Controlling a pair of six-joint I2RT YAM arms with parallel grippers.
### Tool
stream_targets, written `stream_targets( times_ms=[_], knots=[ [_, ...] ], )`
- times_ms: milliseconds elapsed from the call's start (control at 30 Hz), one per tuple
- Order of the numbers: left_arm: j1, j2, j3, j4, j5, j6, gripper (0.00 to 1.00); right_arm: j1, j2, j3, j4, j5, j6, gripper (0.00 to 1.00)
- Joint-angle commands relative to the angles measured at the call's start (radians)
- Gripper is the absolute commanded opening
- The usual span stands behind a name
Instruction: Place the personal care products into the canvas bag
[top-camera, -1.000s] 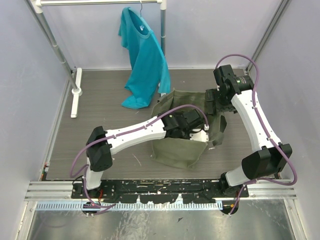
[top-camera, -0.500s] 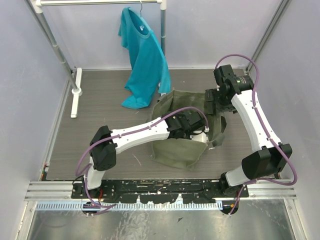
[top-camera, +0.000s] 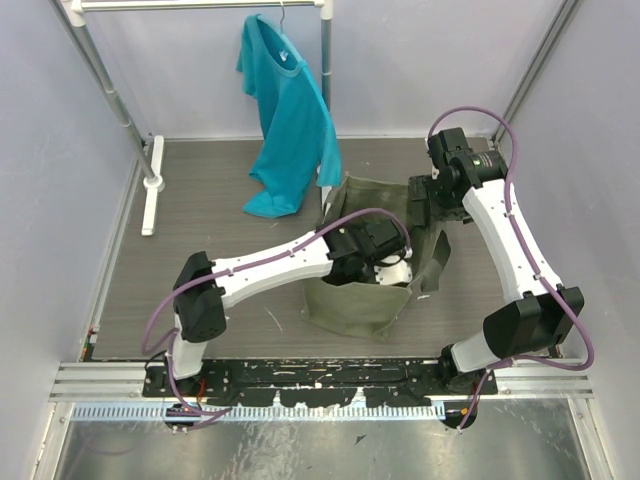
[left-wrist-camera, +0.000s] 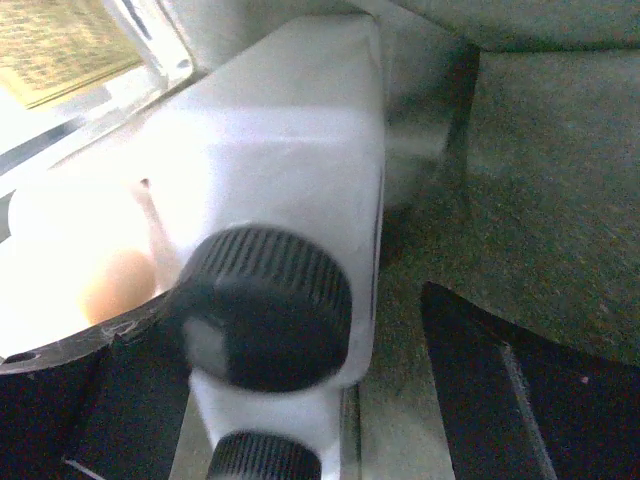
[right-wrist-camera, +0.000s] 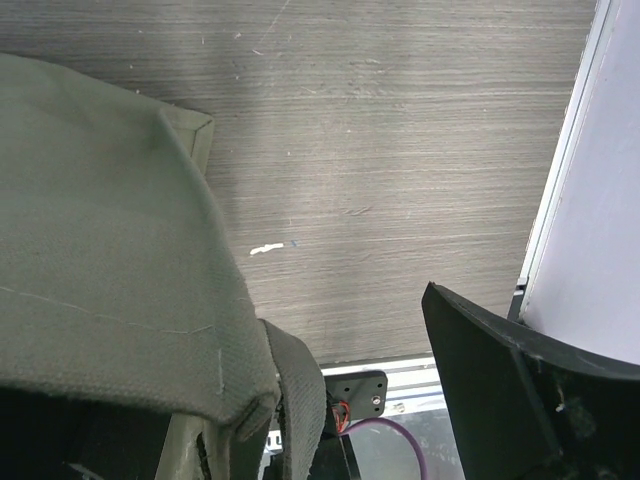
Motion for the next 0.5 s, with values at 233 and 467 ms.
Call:
stream_targets(
  times_ms=[233, 467],
  knots=[
    [0.080, -0.251, 0.085, 0.212, 0.004, -0.147, 0.97, -0.003, -0.049, 0.031, 0.075, -0.092, -0.028, 1.00],
    [0.169, -0.395, 0.043, 0.367, 0.046, -0.253, 0.98, -0.004, -0.048, 0.121, 0.087, -0.205, -0.027, 1.00]
  ],
)
